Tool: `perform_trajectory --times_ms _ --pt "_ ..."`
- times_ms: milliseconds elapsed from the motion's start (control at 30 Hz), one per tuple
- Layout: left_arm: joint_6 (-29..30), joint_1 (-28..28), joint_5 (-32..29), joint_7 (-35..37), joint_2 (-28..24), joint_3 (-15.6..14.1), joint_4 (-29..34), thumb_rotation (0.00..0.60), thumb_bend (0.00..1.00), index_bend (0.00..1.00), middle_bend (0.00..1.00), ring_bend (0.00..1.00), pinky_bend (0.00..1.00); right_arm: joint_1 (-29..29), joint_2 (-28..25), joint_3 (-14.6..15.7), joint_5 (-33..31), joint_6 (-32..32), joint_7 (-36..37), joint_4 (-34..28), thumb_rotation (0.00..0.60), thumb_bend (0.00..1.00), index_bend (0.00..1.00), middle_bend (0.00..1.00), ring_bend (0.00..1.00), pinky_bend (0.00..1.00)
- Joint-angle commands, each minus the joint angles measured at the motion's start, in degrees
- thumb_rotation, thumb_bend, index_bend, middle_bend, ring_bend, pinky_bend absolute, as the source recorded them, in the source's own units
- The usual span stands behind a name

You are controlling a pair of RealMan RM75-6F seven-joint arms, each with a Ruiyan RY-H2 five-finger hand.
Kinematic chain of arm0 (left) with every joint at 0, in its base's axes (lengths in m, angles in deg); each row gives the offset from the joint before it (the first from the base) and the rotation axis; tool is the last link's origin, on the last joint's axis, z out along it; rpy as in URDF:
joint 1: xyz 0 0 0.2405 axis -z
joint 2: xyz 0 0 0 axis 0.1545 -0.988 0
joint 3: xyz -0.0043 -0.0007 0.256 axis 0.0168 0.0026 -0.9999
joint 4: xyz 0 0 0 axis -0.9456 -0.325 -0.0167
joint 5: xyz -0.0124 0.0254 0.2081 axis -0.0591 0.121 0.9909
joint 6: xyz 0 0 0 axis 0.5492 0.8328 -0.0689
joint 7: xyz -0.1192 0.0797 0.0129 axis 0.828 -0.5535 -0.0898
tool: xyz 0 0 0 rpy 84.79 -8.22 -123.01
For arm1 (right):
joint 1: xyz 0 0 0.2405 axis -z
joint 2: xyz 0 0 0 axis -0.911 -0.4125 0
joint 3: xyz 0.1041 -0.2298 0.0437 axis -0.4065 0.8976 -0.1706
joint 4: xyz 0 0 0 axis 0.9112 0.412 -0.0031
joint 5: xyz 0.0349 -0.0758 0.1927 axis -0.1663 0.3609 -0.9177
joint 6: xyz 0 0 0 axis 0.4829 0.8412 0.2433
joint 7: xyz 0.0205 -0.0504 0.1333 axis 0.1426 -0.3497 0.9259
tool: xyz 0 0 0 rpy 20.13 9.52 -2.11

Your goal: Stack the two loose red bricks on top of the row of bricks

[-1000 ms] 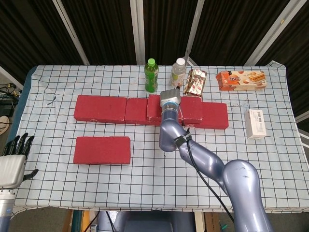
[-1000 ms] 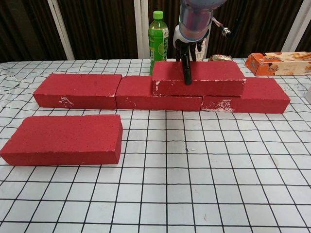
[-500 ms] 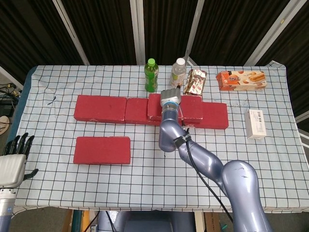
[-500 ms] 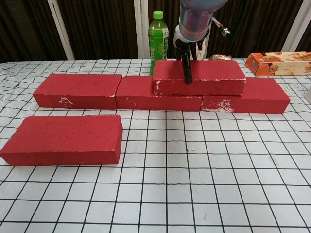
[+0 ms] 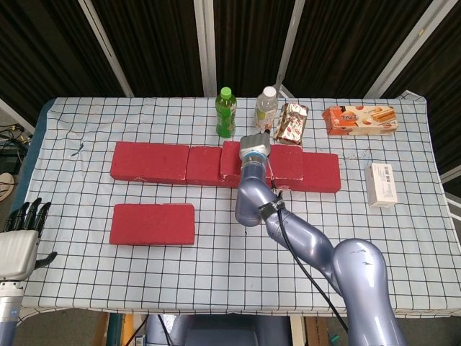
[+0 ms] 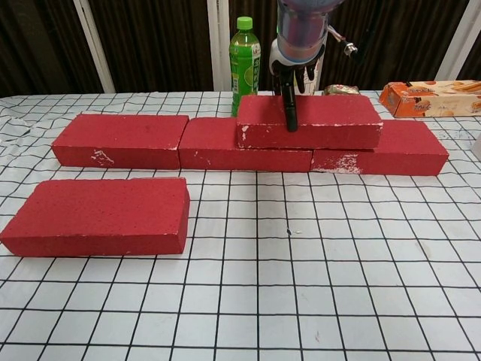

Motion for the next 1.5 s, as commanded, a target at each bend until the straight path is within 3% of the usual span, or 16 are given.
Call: perform_trajectory --times_ms 33,1500 --pt "0.0 0.0 0.0 0.0 0.0 0.0 0.0 0.6 0.02 0.07 0.0 0.0 0.11 0.0 0.0 -0.3 0.0 0.2 -0.1 -0.2 0.6 0.15 0.25 0.31 0.12 0.0" --pt "0.2 0.1 -0.4 0.0 0.0 0.0 -0.2 0.6 0.02 0.07 0.0 0.0 0.11 0.3 0.5 -2.4 0.3 0.3 -1.6 -0.2 0.6 0.15 0.06 0.08 0.0 0.0"
